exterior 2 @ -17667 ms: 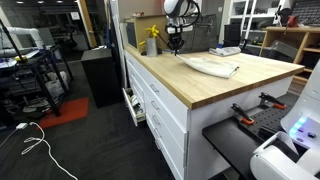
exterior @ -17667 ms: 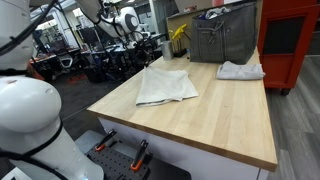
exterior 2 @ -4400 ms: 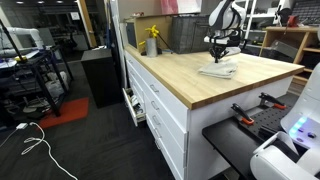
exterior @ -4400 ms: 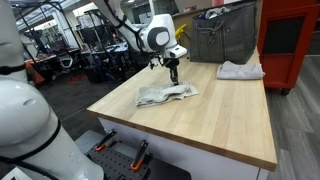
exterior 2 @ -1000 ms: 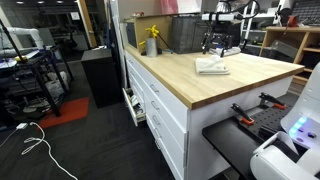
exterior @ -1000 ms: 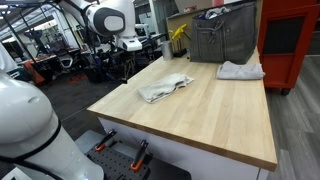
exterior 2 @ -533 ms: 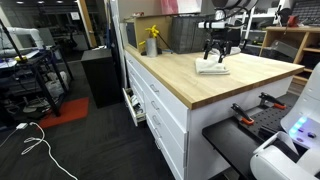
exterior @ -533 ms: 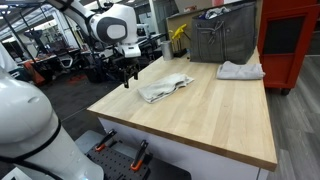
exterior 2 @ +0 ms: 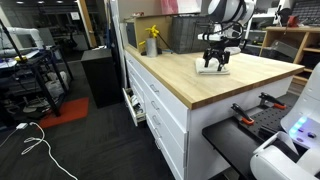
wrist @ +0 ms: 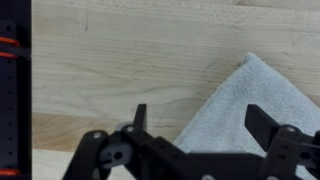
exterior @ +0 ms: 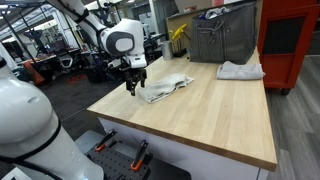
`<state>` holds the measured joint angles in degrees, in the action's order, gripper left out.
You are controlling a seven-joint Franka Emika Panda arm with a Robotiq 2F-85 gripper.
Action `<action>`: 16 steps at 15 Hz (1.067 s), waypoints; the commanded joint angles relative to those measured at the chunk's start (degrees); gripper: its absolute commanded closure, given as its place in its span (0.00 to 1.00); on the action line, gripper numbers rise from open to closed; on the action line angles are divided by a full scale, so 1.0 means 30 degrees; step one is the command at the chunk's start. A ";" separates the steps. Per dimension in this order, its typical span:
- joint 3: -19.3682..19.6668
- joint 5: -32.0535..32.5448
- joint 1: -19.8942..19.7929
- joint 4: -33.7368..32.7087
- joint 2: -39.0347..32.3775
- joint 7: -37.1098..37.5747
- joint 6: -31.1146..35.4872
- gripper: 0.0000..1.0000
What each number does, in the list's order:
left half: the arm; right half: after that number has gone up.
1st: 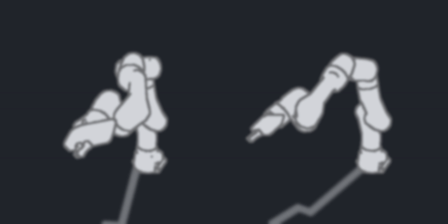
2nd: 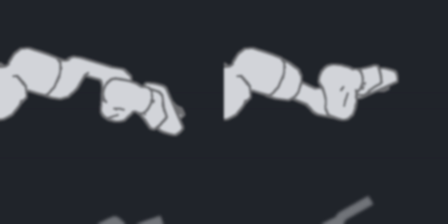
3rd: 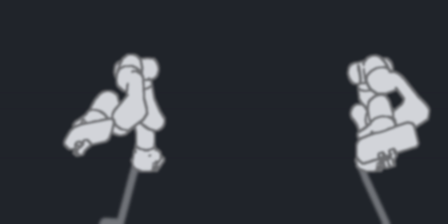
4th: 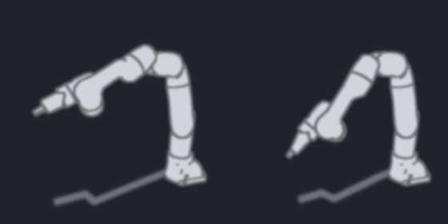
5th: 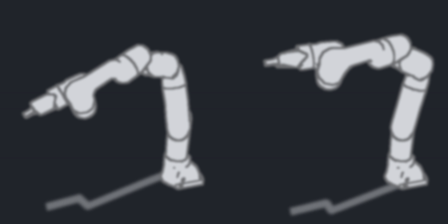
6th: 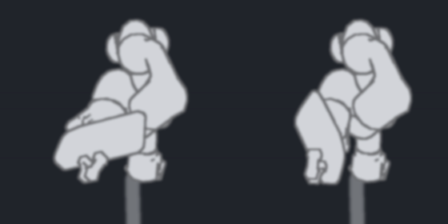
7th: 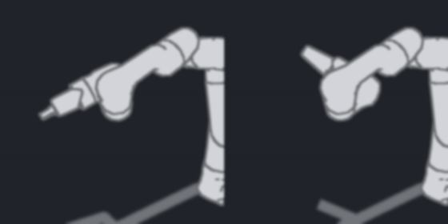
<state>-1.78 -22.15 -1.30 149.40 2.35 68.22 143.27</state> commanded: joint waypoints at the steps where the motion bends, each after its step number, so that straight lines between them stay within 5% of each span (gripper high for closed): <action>1: 0.0175 0.0029 0.0145 -0.0063 0.0020 0.0002 -0.0052 0.00; 16: 0.0172 0.0068 0.0199 0.1085 -0.0255 0.3030 0.2639 0.00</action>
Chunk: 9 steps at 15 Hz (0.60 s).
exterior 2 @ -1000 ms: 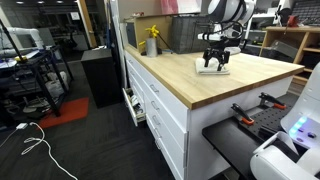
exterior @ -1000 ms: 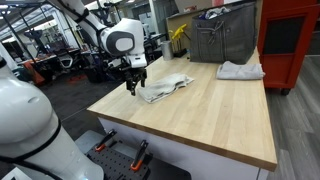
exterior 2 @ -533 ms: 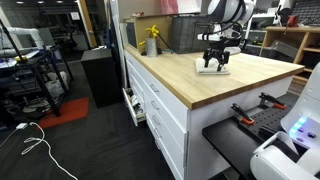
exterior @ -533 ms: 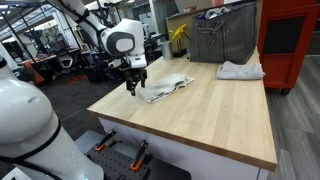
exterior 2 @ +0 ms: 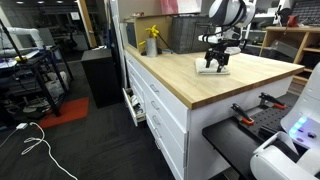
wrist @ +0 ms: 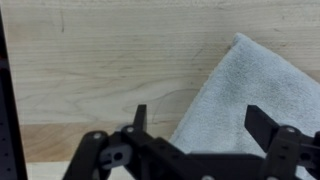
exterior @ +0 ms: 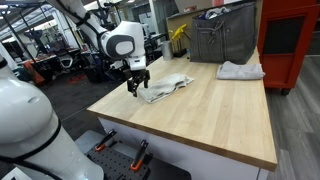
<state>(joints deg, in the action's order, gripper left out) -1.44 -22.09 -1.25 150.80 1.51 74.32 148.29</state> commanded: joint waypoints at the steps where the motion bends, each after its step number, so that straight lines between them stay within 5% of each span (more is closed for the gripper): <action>1: 0.0042 0.0062 0.0209 0.0745 -0.0019 0.1084 0.1106 0.00; 7: 0.0139 0.0487 0.0258 0.1300 -0.0700 0.2440 0.3470 0.02; 8: 0.0163 0.0490 0.0270 0.1360 -0.0791 0.2585 0.3775 0.26; 9: 0.0198 0.0682 0.0273 0.1403 -0.0883 0.2917 0.4087 0.26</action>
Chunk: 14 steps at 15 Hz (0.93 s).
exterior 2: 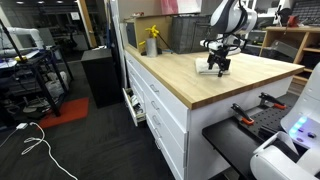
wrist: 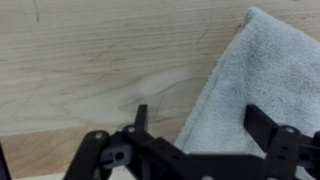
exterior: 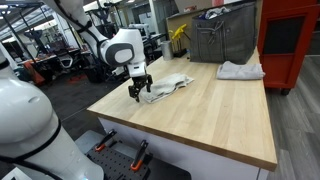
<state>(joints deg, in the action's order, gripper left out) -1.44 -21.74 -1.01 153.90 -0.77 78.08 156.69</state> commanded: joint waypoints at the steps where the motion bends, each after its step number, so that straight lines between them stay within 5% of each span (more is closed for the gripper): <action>1: 0.0210 0.0602 0.0202 0.0419 -0.0126 0.1734 0.1527 0.31; 10: 0.0381 0.2487 0.0109 0.0763 0.0595 0.2911 0.1994 0.98; 14: 0.0238 0.3938 0.0121 0.0337 0.1697 0.1881 -0.1268 0.98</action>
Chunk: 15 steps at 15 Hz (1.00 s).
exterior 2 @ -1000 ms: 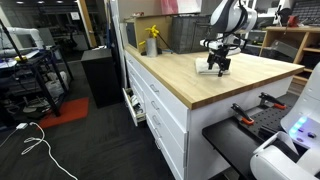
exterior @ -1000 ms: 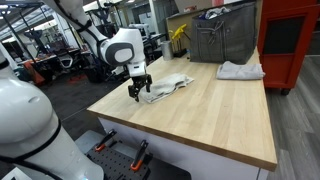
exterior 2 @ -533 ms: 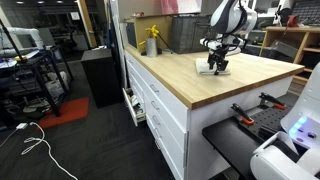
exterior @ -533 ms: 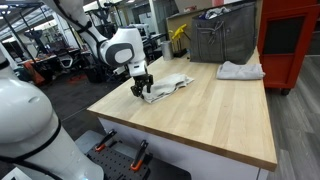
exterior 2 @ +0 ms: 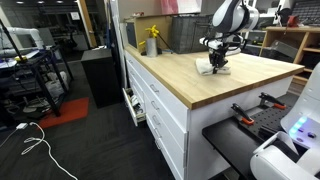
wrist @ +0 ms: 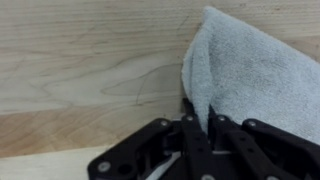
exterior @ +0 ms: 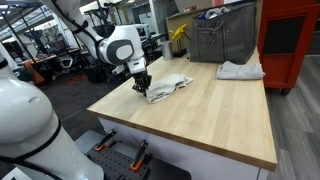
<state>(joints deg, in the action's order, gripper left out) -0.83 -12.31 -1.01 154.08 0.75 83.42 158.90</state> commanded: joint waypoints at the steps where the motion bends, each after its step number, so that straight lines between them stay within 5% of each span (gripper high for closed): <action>1: -0.0047 0.1119 0.0142 0.0095 0.1286 0.0037 -0.2737 1.00; 9: -0.0004 0.1658 0.0141 -0.3827 0.0194 -0.2908 -0.8290 0.98; 15: 0.0460 0.2645 0.0206 -0.7825 -0.2996 -0.3091 -0.8144 0.98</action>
<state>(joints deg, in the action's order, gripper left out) -0.41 -6.87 -0.31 137.26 -2.80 74.01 135.70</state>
